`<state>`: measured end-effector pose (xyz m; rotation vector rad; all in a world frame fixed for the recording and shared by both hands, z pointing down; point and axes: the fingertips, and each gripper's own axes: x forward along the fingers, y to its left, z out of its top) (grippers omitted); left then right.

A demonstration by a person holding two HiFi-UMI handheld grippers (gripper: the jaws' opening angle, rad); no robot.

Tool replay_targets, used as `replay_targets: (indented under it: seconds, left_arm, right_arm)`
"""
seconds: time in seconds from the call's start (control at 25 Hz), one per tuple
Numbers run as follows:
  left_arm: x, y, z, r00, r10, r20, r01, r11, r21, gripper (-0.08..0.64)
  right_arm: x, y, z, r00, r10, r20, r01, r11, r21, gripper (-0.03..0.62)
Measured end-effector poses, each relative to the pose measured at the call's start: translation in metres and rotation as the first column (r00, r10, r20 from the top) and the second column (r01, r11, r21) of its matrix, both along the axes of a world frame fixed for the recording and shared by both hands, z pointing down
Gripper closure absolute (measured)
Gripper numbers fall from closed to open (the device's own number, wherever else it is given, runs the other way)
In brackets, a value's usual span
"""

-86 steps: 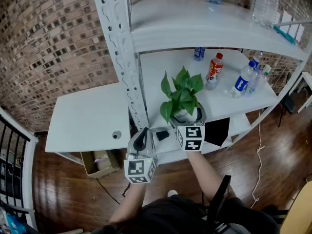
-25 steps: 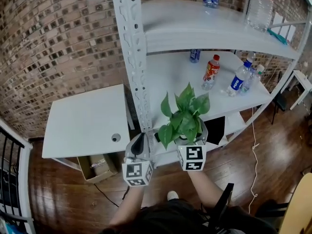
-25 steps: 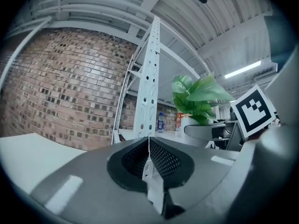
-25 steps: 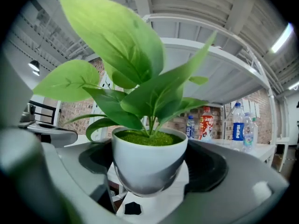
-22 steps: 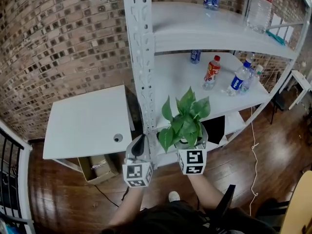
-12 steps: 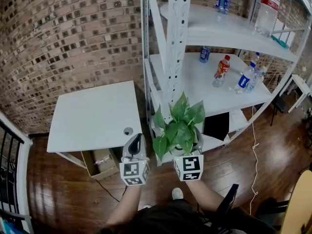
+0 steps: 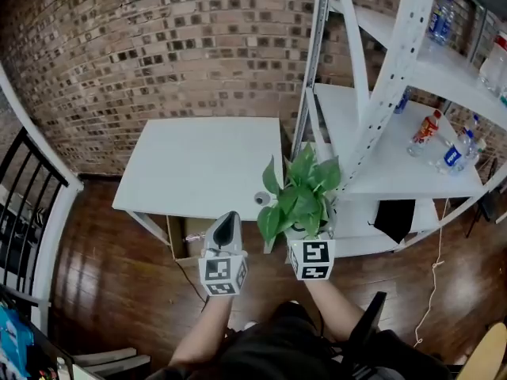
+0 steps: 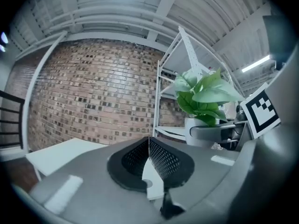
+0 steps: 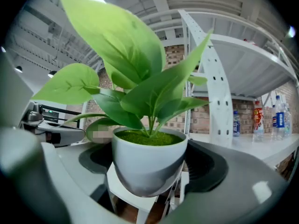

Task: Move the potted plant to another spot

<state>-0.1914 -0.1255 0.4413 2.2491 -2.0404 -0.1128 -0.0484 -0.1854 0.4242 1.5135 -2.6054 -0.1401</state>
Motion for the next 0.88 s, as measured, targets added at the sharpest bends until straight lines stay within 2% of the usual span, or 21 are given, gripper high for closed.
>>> replay_targets:
  seconds: [0.28, 0.56, 0.68, 0.88]
  left_arm:
    - [-0.066, -0.009, 0.028, 0.995, -0.102, 0.005, 0.102, 0.994, -0.047, 0.538]
    - [-0.12, -0.036, 0.062, 0.986, -0.161, 0.035, 0.163, 0.985, -0.062, 0.538]
    - [-0.134, -0.054, 0.076, 0.987, -0.159, 0.005, 0.159, 0.985, -0.064, 0.538]
    - [-0.149, -0.075, 0.087, 0.988, -0.154, 0.007, 0.154, 0.988, -0.032, 0.538]
  right_arm:
    - [-0.071, -0.043, 0.04, 0.998, -0.07, -0.002, 0.07, 0.998, -0.005, 0.126]
    - [-0.118, -0.089, 0.112, 0.997, -0.077, 0.004, 0.077, 0.996, -0.053, 0.126]
    - [-0.13, -0.11, 0.15, 0.997, -0.072, -0.011, 0.071, 0.994, -0.078, 0.126]
    - [-0.144, -0.142, 0.202, 0.997, -0.063, -0.054, 0.054, 0.988, -0.143, 0.126]
